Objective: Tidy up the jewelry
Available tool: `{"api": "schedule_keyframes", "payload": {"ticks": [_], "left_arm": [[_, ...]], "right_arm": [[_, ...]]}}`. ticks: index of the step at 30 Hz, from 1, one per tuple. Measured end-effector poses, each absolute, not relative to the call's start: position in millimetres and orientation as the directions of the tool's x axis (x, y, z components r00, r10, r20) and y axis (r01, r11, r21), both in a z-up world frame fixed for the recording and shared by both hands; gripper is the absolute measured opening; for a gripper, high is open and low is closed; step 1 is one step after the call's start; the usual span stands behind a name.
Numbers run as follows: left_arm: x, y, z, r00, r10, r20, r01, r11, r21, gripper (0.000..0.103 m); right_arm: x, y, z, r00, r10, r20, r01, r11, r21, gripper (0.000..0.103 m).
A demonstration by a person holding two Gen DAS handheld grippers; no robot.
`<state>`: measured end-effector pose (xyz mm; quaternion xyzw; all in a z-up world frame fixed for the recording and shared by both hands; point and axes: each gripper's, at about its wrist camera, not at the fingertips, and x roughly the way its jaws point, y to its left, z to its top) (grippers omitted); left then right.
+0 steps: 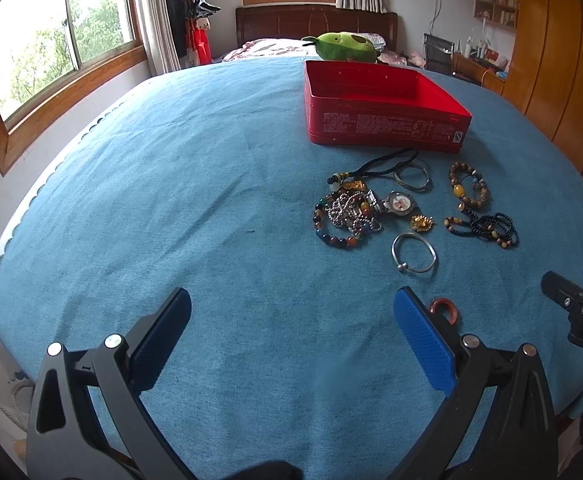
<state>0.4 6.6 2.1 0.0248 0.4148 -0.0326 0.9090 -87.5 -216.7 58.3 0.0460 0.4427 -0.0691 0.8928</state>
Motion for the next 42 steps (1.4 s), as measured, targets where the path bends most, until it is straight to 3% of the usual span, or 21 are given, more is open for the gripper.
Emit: {"api": "schedule_keyframes", "payload": {"ticks": [11,15,26,29,42], "left_arm": [[24.5,19.1,-6.8,0.587,-0.183,-0.789,0.116,0.983,-0.142,0.099],[35.2,18.9,-3.6,0.593,-0.166,-0.788,0.111,0.986,-0.124,0.099],[106.7,10.7,0.8,0.542,-0.178,-0.821,0.139,0.983,-0.121,0.099],[128.0,4.9,-1.2,0.524,-0.175,-0.834,0.149,0.983,-0.112,0.099],[208.8,-19.0,-33.7,0.391,-0.190,-0.900,0.196,0.973,-0.121,0.099]], "right_arm": [[-54.7,-236.0,54.8,0.562,0.140,-0.815,0.028,0.982,0.188,0.098],[-39.8,-250.5,57.2,0.563,0.173,-0.808,0.034,0.972,0.232,0.090],[47.0,-280.0,47.3,0.485,0.253,-0.837,0.030,0.952,0.305,0.050],[70.8,-286.8,37.7,0.456,0.276,-0.846,0.030,0.945,0.324,0.044],[112.6,-286.8,14.2,0.401,0.275,-0.874,0.009,0.953,0.304,0.040]]}}
